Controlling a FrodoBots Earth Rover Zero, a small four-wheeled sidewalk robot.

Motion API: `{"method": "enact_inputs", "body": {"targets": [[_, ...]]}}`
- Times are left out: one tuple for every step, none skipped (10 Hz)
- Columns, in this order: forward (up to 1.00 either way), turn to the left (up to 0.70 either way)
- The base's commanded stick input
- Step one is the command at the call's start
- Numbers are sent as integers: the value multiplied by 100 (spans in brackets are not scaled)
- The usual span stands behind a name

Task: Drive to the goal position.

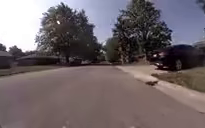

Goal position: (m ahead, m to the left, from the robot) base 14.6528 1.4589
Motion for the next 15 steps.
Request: {"method": "enact_inputs", "body": {"targets": [[66, 3], [66, 3], [66, 3], [66, 3], [66, 3], [66, 3], [66, 3], [66, 3], [66, 3], [66, 3], [66, 3], [66, 3], [66, 3], [66, 3], [66, 3]]}}
